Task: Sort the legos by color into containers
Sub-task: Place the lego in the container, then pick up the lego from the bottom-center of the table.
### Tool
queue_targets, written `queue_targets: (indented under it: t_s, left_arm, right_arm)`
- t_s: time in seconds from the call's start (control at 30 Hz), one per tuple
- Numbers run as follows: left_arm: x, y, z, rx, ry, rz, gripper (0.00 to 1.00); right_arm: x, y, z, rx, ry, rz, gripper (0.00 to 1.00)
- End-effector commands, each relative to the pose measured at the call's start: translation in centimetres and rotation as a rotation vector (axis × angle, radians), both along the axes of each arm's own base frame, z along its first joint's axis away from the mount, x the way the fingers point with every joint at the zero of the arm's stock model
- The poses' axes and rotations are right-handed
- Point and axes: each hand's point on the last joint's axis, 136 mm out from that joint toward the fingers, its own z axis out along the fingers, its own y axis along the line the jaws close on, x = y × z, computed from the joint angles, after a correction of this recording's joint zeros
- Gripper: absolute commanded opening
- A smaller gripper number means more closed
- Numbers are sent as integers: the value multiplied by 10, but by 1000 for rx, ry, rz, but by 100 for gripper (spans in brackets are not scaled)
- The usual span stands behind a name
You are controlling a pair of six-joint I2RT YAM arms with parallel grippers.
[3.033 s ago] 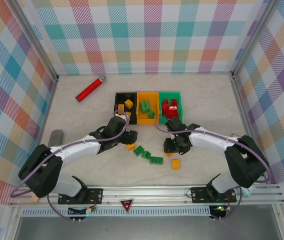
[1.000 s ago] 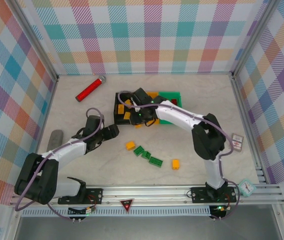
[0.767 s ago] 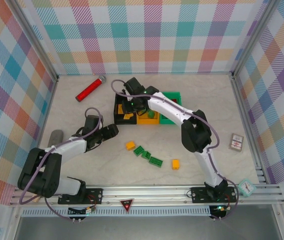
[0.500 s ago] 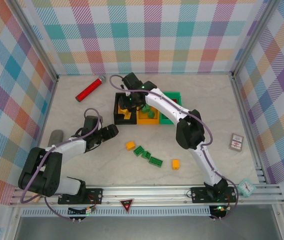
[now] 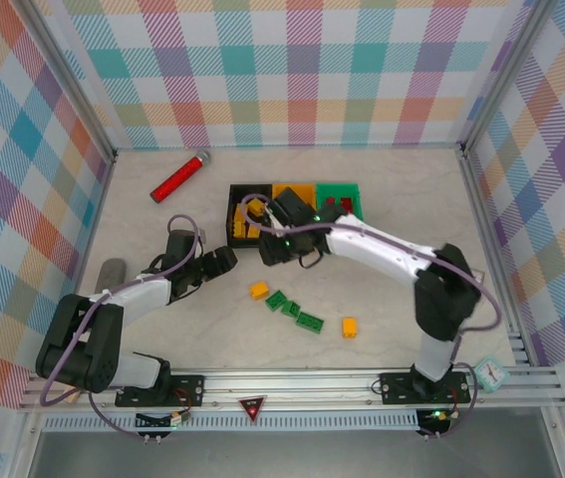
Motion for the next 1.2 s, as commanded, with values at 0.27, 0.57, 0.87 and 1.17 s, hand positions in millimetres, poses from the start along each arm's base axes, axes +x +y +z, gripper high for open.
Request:
queue_targets:
  t_s: [0.27,0.57,0.87,1.17]
  left_arm:
    - [2,-8,9,-68,-52,-35,79]
    - [2,-15,10,-98,-62,-61,79]
    - [2,-15,13,-98,-69,-65,79]
    - [1,-13,18,-89,-86,-59,79]
  right_arm:
    - [-98,-142,-60,-167,118,-281,55]
    - [-132,-178,-100,-240,233,-374,58]
    - [-124,-149,-113,-195,276,-330,41]
    - [-89,-121,-76,-145,154,-270,29]
